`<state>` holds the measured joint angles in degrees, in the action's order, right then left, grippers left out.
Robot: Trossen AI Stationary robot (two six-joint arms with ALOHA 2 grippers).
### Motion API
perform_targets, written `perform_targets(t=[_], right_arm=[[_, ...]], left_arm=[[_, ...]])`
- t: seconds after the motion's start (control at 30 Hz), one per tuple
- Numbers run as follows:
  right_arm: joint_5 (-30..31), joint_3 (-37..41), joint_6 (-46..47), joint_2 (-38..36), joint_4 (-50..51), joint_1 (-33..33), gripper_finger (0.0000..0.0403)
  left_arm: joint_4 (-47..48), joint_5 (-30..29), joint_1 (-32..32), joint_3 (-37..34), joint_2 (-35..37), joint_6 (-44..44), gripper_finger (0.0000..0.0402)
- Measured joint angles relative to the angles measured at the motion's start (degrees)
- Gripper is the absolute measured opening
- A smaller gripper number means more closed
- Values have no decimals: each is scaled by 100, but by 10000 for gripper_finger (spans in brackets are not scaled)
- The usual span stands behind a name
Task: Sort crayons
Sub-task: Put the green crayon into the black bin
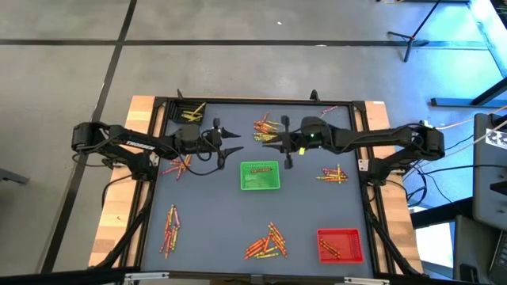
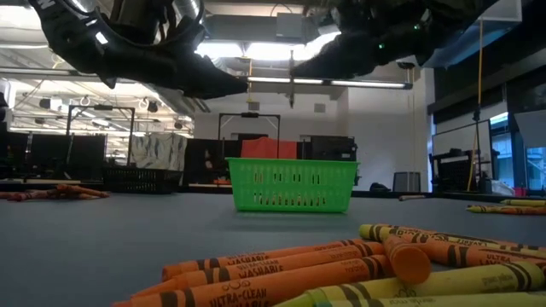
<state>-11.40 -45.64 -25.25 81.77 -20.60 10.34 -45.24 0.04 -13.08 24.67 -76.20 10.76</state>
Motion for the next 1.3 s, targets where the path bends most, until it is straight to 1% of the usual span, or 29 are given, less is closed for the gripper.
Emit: perform_targets(t=[0.13,0.3,0.43,0.67,0.8,0.97,1.13,1.2,1.3], right_arm=[[109,-13,-1,314,-444,-193,6],[285,-56,47,564,-840,-226,6],[282,-56,100,670,-916,-224,7],[220,-56,100,668,-953,-299,7],[188,-56,100,668,-843,-290,7],[180,-56,99,668,-849,-288,15],[175,-58,135,668,-854,-281,35],[173,-60,279,668,-863,-281,52],[140,-60,427,654,-826,-283,93]], left_arm=[[-317,-3,141,21,-241,-4,190],[-340,-2,316,430,-793,14,190],[-325,-10,403,803,-1262,30,190],[-304,-96,466,1168,-1625,31,186],[-199,-183,469,1172,-1609,35,152],[-22,-298,469,1172,-1579,177,84],[-36,-289,470,1172,-1579,205,20],[-34,-292,484,1172,-1565,203,8],[-23,-369,507,1172,-1561,199,12]])
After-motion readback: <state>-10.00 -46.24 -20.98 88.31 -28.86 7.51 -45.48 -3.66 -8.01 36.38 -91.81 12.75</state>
